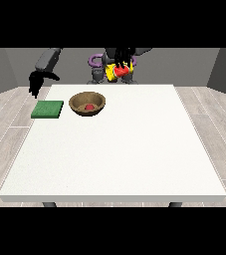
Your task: Pick the cup and pour the ball into the bowl, then pick the bowl and place it on the pad
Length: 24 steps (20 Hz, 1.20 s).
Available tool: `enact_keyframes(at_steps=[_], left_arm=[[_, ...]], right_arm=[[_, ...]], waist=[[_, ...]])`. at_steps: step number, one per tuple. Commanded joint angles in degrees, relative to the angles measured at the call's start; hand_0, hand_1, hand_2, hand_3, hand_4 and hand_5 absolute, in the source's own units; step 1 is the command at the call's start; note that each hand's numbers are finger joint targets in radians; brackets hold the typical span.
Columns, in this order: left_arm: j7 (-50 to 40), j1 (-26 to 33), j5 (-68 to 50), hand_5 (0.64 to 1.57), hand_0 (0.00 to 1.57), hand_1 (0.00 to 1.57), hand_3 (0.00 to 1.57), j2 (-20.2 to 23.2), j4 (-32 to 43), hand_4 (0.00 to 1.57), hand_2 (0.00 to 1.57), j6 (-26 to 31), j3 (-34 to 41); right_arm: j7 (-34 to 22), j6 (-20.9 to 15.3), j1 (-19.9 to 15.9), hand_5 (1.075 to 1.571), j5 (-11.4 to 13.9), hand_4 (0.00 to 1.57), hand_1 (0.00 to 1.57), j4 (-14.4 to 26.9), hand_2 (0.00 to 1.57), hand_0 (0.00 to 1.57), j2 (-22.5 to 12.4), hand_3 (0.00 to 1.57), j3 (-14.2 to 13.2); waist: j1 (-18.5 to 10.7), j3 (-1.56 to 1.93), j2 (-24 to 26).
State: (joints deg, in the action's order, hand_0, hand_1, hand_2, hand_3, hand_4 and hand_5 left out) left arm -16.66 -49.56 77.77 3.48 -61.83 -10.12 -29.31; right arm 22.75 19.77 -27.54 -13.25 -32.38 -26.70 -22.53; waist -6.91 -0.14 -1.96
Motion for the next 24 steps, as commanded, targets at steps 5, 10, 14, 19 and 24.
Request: enact_keyframes(at_steps=[5, 10, 14, 19, 24], left_arm=[[9.7, 6.1, -23.5, 1.554, 1.27, 1.27, 1.57, 0.5, -6.4, 0.97, 1.57, -5.5, 16.1], [19.4, 10.4, -39.4, 1.549, 1.08, 1.08, 0.91, -0.7, -7.4, 0.82, 1.09, -5.3, 24.2], [25.2, 9.6, -51.0, 1.559, 0.29, 0.29, 0.00, -3.0, -6.5, 0.83, 0.00, -3.5, 30.3], [31.9, 13.3, -58.3, 1.518, 0.00, 0.00, 0.00, -2.5, -2.2, 0.00, 0.00, -2.7, 33.1], [34.5, 17.1, -60.4, 1.527, 0.00, 0.00, 0.00, -2.1, 2.7, 0.00, 0.00, -2.3, 34.6]], right_arm=[[2.1, -4.5, -1.1, 1.559, -0.5, 0.30, 0.00, -1.3, 0.00, 0.00, 1.0, 0.00, -1.3], [0.9, -2.1, -2.0, 1.569, -2.7, 0.31, 0.00, -2.6, 0.00, 0.00, 2.0, 0.00, -1.8], [-0.4, -2.0, -4.1, 1.570, -3.2, 0.39, 0.00, -4.8, 0.00, 0.00, 3.3, 0.00, -1.0], [-0.6, -5.3, -4.9, 1.553, -0.8, 0.29, 0.00, -7.6, 0.00, 0.00, 9.8, 0.00, 3.4], [-2.9, -4.2, -1.8, 1.545, 1.0, 0.00, 0.00, -8.3, 0.00, 0.00, 11.1, 0.00, 6.9]], waist=[[-4.8, -0.03, -7.3], [-4.0, -0.07, -12.0], [-1.0, -0.07, -15.3], [2.0, 0.06, -15.0], [6.4, 0.12, -9.3]])
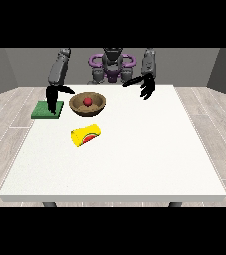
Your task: Pick the cup and pour the ball into the bowl, then pick the bowl and place it on the pad
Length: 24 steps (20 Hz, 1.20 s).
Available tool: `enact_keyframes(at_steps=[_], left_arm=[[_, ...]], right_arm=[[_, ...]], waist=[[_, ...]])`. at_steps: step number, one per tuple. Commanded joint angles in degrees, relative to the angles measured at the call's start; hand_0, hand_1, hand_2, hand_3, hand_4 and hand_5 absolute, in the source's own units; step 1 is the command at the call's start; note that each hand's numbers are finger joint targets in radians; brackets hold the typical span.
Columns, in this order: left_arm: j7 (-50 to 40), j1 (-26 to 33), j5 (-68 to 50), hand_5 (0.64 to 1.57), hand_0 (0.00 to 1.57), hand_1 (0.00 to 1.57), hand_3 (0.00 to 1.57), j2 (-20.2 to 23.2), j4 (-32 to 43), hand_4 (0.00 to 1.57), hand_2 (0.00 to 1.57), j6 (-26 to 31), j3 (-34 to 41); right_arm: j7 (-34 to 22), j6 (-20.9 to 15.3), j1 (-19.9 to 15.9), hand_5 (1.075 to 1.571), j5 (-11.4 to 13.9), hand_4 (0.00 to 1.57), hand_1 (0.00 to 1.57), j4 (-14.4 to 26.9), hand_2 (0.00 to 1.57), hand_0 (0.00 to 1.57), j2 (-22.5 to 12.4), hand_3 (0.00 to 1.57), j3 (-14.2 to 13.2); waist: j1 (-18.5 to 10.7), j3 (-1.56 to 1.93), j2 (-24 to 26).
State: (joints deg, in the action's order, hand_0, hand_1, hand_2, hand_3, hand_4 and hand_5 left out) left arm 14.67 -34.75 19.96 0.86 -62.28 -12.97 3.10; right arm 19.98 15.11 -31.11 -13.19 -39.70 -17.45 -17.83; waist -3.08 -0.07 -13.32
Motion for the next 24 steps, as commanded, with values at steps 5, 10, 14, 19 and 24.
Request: enact_keyframes(at_steps=[5, 10, 14, 19, 24], left_arm=[[-4.8, -2.8, -1.8, 1.537, 0.00, 0.00, 0.00, 0.2, -1.4, 0.00, 0.00, 2.4, -0.1], [-1.0, -0.3, -1.8, 1.554, 0.00, 0.00, 0.00, -0.8, -3.6, 0.00, 0.00, 0.0, -3.3], [-6.8, -2.0, -2.0, 1.557, 0.00, 0.00, 0.00, 0.1, -8.8, 0.00, 0.00, 5.1, -4.6], [-3.5, -3.0, -1.4, 1.559, 0.00, 0.00, 0.00, 0.9, -8.6, 0.00, 0.00, 4.0, -4.1], [-7.2, -2.5, -2.9, 1.563, 0.00, 0.00, 0.00, 0.5, -7.0, 0.00, 0.00, 6.2, -3.8]], right_arm=[[3.1, 0.3, -0.1, 1.540, 0.5, 0.09, 0.00, 5.8, 0.00, 0.00, 0.6, 0.00, 0.3], [4.8, 1.3, -2.1, 1.549, -0.7, 0.26, 0.00, 9.3, 0.00, 0.00, 0.7, 0.00, -0.9], [9.2, -0.9, 1.2, 1.531, -0.4, 0.13, 0.00, 12.1, 0.00, 0.00, 1.9, 0.00, -2.0], [8.1, 0.3, -0.4, 1.532, -2.1, 0.23, 0.00, 9.6, 0.00, 0.00, 2.9, 0.00, -2.6], [2.4, -4.5, -2.6, 1.545, -2.9, 0.36, 0.00, 7.8, 0.00, 0.00, 5.2, 0.00, -2.8]], waist=[[-0.2, 0.11, 1.0], [-1.6, 0.11, -2.3], [-6.6, 0.17, -2.5], [-6.5, 0.13, -5.7], [-7.3, 0.07, 0.6]])
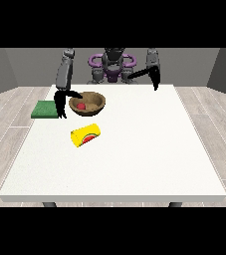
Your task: Pick the cup and pour the ball into the bowl, then pick the bowl and place it on the pad
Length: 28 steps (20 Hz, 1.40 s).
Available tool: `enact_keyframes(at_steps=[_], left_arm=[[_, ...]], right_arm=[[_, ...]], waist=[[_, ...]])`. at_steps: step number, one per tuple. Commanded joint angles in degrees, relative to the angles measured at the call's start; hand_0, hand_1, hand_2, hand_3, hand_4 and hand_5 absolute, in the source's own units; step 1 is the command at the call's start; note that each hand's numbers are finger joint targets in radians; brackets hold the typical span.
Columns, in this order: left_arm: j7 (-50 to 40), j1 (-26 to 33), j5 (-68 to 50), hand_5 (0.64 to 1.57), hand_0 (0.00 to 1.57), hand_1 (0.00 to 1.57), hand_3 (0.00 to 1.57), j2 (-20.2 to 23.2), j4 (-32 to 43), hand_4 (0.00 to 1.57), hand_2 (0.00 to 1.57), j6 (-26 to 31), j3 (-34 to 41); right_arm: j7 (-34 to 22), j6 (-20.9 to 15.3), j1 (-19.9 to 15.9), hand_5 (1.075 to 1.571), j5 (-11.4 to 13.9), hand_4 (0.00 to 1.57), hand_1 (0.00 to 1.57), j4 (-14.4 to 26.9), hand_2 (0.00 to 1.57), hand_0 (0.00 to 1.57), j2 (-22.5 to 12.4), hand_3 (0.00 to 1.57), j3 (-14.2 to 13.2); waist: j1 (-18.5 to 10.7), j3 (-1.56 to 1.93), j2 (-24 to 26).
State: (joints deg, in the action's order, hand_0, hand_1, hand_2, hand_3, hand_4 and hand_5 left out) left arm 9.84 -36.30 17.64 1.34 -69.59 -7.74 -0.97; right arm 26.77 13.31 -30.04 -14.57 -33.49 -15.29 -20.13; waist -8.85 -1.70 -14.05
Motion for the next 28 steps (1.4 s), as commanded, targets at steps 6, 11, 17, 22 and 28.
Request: enact_keyframes(at_steps=[6, 11, 17, 22, 28], left_arm=[[-2.5, 4.1, -1.2, 1.564, 0.00, 0.00, 0.00, 1.2, -1.3, 0.00, 0.00, 3.1, 0.0], [0.3, 0.9, -1.4, 1.567, 0.00, 0.00, 0.00, 0.6, -0.3, 0.00, 0.00, 1.3, 1.1], [0.5, 1.7, -3.9, 1.570, 0.00, 0.00, 0.00, 3.7, 3.8, 0.00, 0.00, 2.3, 5.7], [2.1, 6.8, -5.3, 1.570, 0.00, 0.00, 0.00, 4.6, 2.8, 0.00, 0.00, 3.6, 6.3], [7.0, 9.8, -5.6, 1.570, 0.00, 0.00, 0.00, 7.2, 9.0, 0.00, 0.00, 2.7, 9.6]], right_arm=[[-4.1, -6.7, -2.6, 1.547, -1.1, 0.37, 0.00, 3.8, 0.00, 0.00, 7.5, 0.00, 0.8], [-8.4, -15.1, -1.7, 1.556, 5.5, 0.96, 1.57, 5.9, 1.57, 1.57, 6.0, 1.57, 4.9], [-15.9, -19.3, -3.5, 1.550, 8.3, 1.03, 1.57, 3.8, 1.57, 1.57, 6.2, 1.57, 8.3], [-21.6, -19.3, -5.8, 1.552, 8.0, 1.02, 1.57, 3.4, 1.57, 1.57, 2.5, 1.57, 7.9], [-33.4, -12.3, -9.2, 1.553, 5.3, 1.05, 1.57, -1.0, 1.57, 1.57, -0.9, 1.57, 8.1]], waist=[[-0.9, 1.74, 5.1], [-1.2, 1.65, -0.1], [2.3, 1.62, 5.2], [2.7, 1.69, 8.3], [8.8, 1.66, 11.5]])
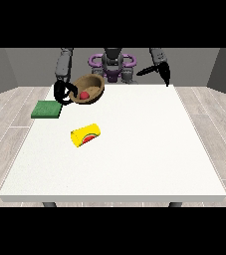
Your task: Pick the cup and pour the ball into the bowl, then pick the bowl and place it on the pad
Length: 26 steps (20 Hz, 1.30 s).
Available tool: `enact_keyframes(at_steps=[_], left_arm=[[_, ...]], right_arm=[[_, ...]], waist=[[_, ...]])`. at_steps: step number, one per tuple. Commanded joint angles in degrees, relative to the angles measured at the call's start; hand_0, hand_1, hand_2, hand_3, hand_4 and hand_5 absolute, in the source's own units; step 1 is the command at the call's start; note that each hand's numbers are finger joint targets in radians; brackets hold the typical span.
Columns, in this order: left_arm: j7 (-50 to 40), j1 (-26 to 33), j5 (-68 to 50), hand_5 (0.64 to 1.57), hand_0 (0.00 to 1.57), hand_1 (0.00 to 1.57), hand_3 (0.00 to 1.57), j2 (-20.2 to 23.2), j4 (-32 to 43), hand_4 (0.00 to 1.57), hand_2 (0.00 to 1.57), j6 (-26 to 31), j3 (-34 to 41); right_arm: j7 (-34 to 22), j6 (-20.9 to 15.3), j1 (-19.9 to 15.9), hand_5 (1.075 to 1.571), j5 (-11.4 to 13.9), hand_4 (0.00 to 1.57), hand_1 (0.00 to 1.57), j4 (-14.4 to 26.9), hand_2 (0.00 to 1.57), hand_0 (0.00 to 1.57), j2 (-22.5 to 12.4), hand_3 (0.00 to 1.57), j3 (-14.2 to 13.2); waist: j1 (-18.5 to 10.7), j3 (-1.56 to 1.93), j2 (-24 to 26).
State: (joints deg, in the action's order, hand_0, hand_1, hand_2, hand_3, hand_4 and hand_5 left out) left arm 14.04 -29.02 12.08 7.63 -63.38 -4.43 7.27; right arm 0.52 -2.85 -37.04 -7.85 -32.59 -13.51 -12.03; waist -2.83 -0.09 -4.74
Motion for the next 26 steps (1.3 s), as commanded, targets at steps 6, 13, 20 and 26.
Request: enact_keyframes(at_steps=[6, 13, 20, 26], left_arm=[[-0.7, -0.3, -0.8, 1.569, 0.00, 0.00, 0.00, 1.3, -0.9, 0.00, 0.00, 0.5, 0.4], [6.5, 3.8, 0.9, 1.565, 0.00, 0.00, 0.00, -1.8, -2.0, 0.00, 0.00, -3.2, -1.4], [7.2, -0.9, 4.7, 1.565, 0.00, 0.00, 0.00, -4.7, -6.2, 0.00, 0.00, -9.2, -4.4], [1.7, -3.3, 5.2, 1.563, 0.00, 0.00, 0.00, -3.3, -16.1, 0.00, 0.00, -9.3, -4.8]], right_arm=[[-5.7, 7.6, -1.2, 1.564, -4.4, 1.06, 1.57, -1.2, 1.57, 1.57, -11.2, 1.57, -4.9], [0.6, 13.0, 3.5, 1.559, -7.7, 1.08, 1.57, 0.5, 1.57, 1.57, -13.1, 1.57, -8.2], [4.2, 20.2, -0.3, 1.562, -11.9, 1.03, 1.57, 5.1, 1.57, 1.57, -22.2, 1.37, -14.2], [11.9, 24.5, 0.3, 1.569, -10.2, 1.02, 1.57, 9.0, 1.57, 1.57, -29.8, 0.35, -15.4]], waist=[[0.8, 0.11, -1.4], [0.2, 0.11, -5.7], [-1.0, 0.19, -15.8], [-1.1, 0.27, -22.8]])
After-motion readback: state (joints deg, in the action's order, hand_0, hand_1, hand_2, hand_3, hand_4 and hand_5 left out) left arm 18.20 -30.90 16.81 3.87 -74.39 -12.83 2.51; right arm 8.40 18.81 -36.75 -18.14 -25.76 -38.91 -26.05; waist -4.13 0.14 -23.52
